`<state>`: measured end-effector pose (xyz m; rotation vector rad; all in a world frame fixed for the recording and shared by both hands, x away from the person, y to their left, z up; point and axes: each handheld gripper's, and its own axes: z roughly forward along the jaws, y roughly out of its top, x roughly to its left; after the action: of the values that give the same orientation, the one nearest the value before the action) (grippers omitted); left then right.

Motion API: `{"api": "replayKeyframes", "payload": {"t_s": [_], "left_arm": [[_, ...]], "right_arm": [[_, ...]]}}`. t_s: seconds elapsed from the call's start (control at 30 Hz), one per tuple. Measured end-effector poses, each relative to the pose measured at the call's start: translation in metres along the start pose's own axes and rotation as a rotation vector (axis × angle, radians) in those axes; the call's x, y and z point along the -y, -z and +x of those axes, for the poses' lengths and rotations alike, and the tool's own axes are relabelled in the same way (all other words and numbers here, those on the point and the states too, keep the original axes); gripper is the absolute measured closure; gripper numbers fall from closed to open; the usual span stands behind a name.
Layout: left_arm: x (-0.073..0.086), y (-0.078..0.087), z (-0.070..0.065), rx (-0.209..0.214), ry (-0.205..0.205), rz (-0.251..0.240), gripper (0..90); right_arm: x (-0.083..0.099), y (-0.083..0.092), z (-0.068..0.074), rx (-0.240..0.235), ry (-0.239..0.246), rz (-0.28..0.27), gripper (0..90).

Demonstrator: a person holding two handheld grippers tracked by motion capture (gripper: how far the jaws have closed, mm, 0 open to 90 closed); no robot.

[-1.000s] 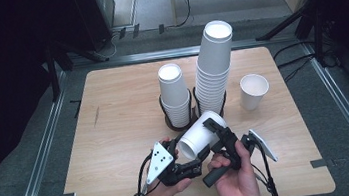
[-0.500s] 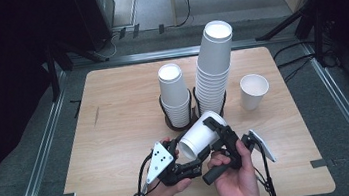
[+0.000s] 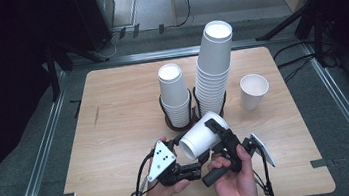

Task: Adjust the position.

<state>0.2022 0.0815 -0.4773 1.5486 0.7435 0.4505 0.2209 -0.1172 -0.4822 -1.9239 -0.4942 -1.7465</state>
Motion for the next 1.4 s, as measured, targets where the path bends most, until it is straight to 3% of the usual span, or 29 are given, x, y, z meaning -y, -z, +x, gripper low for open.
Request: {"api": "replayKeyframes", "payload": {"t_s": [0.23,0.57,0.7,1.03,1.23,1.27,1.4], "left_arm": [[-0.002,0.001,0.002,0.003,0.004,0.031,3.4],[-0.002,0.001,-0.001,-0.001,-0.019,0.043,2.7],[-0.002,0.001,0.000,-0.006,-0.026,0.046,2.6],[-0.002,0.001,0.000,-0.002,-0.028,0.048,2.2],[-0.001,0.000,-0.001,-0.001,-0.033,0.057,2.2],[-0.001,0.000,0.000,0.000,-0.032,0.058,2.2],[-0.001,-0.001,0.000,-0.001,-0.037,0.063,2.2]], "right_arm": [[-0.004,0.001,0.001,-0.017,0.006,-0.020,12.9],[-0.013,0.004,0.004,-0.031,0.030,-0.062,12.9],[-0.015,0.007,0.007,-0.055,0.074,-0.090,12.9],[-0.020,0.010,0.012,-0.055,0.130,-0.126,13.4],[-0.023,0.014,0.018,-0.068,0.198,-0.164,13.4],[-0.024,0.017,0.023,-0.085,0.243,-0.183,13.4],[-0.025,0.020,0.029,-0.096,0.294,-0.203,13.5]]}}
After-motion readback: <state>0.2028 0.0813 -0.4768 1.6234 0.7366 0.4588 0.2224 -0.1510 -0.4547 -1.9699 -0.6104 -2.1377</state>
